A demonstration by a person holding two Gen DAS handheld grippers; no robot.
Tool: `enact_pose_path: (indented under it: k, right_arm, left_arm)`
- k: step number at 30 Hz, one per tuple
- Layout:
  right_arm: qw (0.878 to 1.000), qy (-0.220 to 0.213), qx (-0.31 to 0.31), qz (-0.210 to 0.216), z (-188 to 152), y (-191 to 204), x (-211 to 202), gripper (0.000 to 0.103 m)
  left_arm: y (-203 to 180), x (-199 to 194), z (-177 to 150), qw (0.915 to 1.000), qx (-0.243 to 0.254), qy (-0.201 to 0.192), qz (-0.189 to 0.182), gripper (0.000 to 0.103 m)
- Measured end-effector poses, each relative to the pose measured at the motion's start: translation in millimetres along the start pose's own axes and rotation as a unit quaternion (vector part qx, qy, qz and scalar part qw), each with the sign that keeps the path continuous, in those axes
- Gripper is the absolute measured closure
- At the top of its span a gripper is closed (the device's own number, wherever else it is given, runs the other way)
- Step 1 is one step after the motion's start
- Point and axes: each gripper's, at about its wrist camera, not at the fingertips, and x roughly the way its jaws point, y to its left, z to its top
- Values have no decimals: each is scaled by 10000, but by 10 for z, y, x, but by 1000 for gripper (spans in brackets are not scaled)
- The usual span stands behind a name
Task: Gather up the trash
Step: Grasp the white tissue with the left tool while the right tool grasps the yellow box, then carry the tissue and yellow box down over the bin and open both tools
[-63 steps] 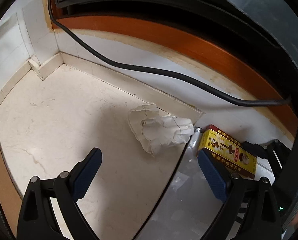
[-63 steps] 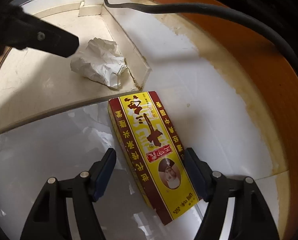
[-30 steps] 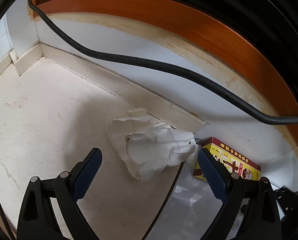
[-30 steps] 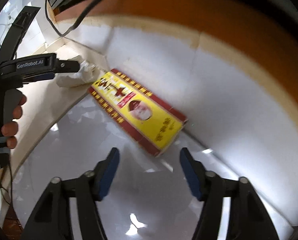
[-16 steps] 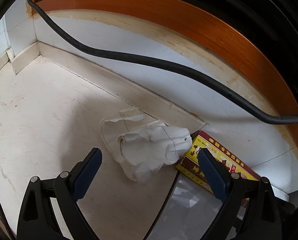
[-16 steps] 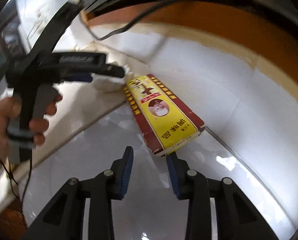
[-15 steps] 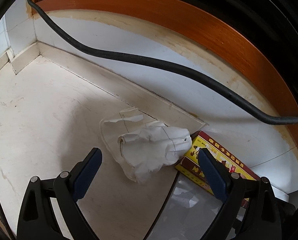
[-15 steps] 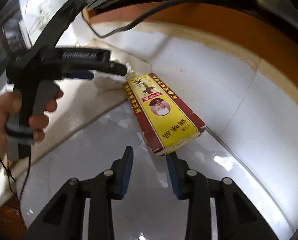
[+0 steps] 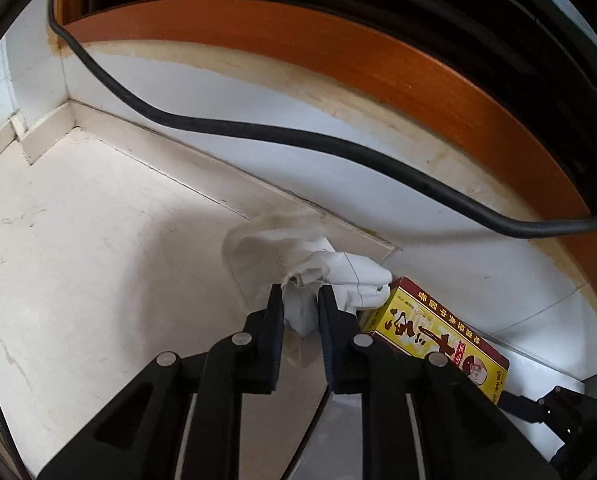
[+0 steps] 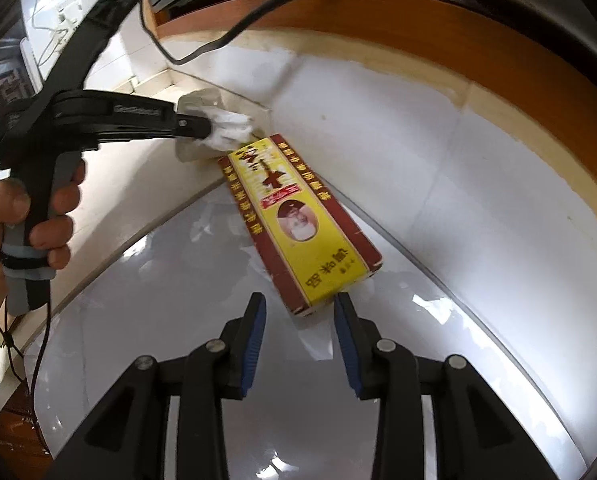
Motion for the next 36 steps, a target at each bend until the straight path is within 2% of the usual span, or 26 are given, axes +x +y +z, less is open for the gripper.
enact_pose_path:
  k: [1,5,7,10,16,24,28,36]
  right_arm:
    - [10000,-15,-3,-52,8,-12,3,59]
    - [9996,-128,-111,-204,67,4,1,56]
    - [9992,-234,-217,-243,96,-18,-31,48]
    - [9981,-336,-450,-267,176,37,-50,45]
    - [9954,-320,-856,-304,368,155,164,44]
    - [9911,-340,-1199,-459,440,244,239,43]
    - [9877,-219,-1387,-683,435,324,253,43]
    - [9810,-9,-1715,-906,542,494,439,39]
  left_arm:
    - [9,-20,-14,10000,2,-24,31,89]
    - [17,-127,-156,9999,-28,-68,78,90]
    - [43,-173,-209,9999,-64,-89,92,90]
    - [5,-298,-264,9998,-93,-134,79,90]
    - [98,-571,-366,9996,-222,-154,-10,90]
    - [192,-1016,-649,9973,-562,-231,-403,90]
    - [137,-1320,-894,9965,-643,-257,-463,90]
    - [164,-1548,-1056,9961,-694,-267,-474,90]
